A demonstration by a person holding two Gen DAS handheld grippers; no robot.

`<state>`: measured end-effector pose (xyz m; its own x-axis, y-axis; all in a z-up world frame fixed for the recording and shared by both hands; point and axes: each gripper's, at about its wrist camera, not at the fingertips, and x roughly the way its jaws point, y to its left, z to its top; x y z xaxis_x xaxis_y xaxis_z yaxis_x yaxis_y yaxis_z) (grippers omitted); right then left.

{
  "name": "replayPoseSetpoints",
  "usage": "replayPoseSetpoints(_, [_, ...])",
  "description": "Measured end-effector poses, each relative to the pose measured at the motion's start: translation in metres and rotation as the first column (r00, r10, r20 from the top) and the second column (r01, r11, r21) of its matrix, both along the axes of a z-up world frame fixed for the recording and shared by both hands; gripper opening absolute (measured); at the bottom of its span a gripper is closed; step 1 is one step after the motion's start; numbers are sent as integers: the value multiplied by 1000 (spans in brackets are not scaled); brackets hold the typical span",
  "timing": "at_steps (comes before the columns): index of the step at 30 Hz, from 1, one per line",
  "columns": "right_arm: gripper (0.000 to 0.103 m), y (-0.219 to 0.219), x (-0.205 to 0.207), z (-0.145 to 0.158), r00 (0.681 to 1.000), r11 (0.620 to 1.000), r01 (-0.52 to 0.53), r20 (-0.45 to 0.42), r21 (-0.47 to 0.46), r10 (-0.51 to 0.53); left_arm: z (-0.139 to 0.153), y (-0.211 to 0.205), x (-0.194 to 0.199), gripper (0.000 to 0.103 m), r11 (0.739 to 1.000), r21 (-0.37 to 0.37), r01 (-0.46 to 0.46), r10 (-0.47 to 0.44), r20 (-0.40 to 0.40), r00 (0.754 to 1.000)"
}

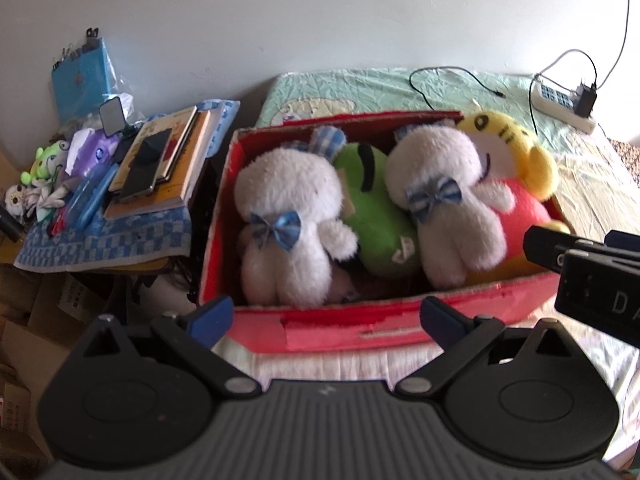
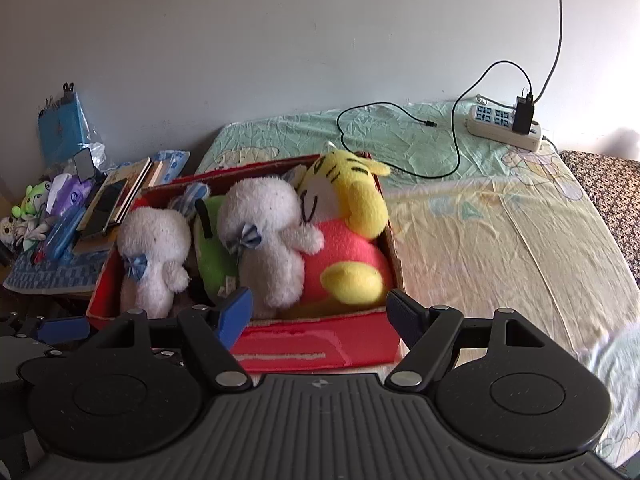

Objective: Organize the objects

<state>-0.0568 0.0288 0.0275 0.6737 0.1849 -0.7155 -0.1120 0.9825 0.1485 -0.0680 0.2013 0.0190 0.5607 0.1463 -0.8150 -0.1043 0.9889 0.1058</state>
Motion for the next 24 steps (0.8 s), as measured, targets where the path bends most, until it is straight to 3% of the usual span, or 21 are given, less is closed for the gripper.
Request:
replayPoseSetpoints(12, [76,-13,-6,-12,998,1000,25,-53,-1,-25,-22,-4,-8,100,1000,-26,-6,4,-84,996])
replayPoseSetpoints(24, [76,-27,9,2,999,999,47,-2,27,-47,-11,-14,-1,100,1000,-9,-10,10,-38,999])
